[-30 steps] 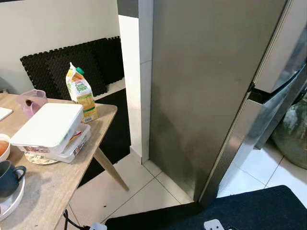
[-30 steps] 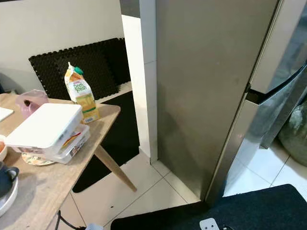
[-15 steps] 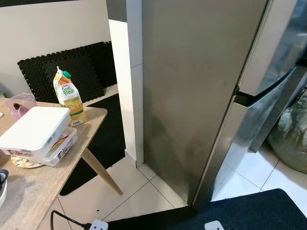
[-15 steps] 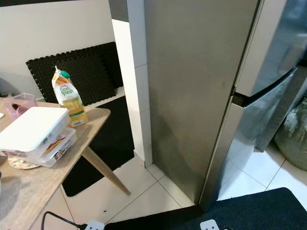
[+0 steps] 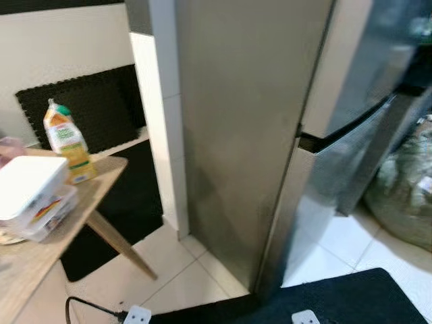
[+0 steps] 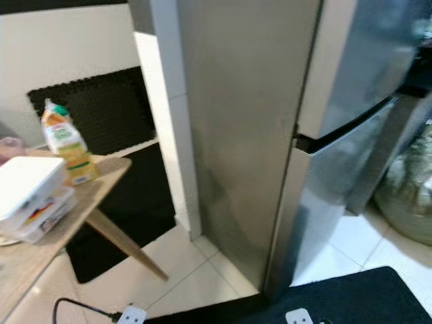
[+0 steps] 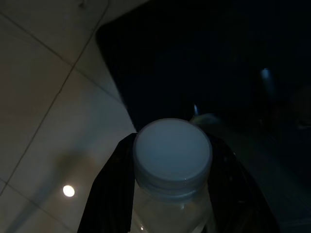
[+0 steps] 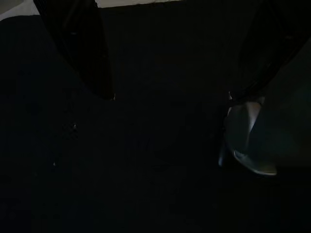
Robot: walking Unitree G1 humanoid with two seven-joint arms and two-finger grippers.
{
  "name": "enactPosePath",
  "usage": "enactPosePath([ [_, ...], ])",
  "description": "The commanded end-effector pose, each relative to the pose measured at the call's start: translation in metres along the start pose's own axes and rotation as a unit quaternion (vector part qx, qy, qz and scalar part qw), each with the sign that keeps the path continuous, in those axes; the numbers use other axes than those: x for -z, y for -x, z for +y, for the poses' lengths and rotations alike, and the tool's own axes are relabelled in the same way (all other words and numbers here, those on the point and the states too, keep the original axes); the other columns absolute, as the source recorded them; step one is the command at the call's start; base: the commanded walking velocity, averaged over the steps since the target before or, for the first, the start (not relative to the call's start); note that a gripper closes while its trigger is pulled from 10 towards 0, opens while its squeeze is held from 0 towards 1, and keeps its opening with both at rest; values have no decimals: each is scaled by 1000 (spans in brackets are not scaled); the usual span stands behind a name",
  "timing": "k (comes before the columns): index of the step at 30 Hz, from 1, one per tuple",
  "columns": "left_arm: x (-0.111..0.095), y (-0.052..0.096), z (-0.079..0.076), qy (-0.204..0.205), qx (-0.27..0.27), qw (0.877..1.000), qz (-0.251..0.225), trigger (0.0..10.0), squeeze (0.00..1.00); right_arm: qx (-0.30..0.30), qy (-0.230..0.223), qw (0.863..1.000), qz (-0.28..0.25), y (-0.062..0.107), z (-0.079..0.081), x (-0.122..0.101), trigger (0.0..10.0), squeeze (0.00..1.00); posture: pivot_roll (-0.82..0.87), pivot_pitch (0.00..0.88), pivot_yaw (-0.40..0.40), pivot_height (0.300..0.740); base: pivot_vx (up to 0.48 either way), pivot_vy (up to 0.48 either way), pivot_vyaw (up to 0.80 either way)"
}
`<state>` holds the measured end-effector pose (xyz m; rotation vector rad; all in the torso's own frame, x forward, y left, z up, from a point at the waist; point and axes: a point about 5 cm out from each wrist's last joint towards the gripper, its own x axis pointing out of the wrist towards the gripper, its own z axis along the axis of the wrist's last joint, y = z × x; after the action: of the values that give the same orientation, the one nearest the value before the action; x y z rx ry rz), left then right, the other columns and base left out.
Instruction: Restocking fridge
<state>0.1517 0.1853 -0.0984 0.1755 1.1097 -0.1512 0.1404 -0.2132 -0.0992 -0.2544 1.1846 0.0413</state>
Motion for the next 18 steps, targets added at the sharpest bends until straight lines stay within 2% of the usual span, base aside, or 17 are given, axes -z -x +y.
enactPosePath([
  [1,4,1,2,10,-5,1000,6,10000,0,-3,-5,1000,3,0,3,2,10000,0,-45,0,6,740,0,0,0],
  [9,3,0,1,9,-6,1000,5,10000,0,-3,-4,1000,4,0,2,2,10000,0,-47,0,2,740,0,0,0],
  [14,4,1,4,23,-16,1000,5,10000,0,-3,-1,1000,4,0,1,2,10000,0,-44,0,-3,740,0,0,0],
  [18,5,1,8,30,-23,999,5,10000,0,-5,17,1000,2,0,0,1,10000,0,-42,0,-6,740,0,0,0],
])
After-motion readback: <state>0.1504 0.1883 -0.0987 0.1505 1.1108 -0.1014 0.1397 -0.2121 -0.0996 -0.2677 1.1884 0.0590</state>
